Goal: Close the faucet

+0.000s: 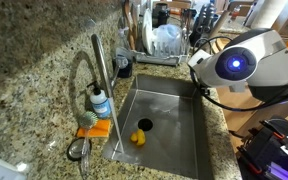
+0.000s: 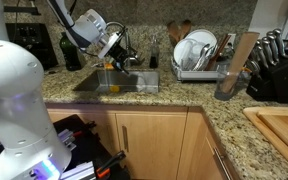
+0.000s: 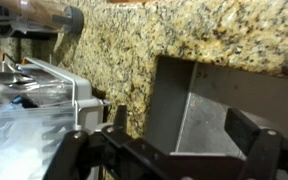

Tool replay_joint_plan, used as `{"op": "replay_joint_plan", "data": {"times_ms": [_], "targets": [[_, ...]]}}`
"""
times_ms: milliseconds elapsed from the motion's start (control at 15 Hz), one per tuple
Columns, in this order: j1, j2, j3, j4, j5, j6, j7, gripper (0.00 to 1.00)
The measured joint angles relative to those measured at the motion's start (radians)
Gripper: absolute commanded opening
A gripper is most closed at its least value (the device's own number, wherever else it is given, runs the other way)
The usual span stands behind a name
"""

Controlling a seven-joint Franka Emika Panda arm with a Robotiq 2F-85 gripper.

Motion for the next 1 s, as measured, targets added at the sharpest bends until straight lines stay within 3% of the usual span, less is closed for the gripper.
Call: {"op": "replay_joint_plan", "data": {"times_ms": [333,600,800,1000], "targets": [[0.052,0.008,0.019,-0.002,-0.189,0.007,-0.041,1.0],[0.044,0.026,-0.009,-0.013,-0.433,0.01,-0.009,1.0],[0.018,0.081,-0.05,-0.014,-0.442,-0.094,0.088,1.0],[0.013,0.103,-0.053,-0.014,-0.452,-0.088,0.106,1.0]]}}
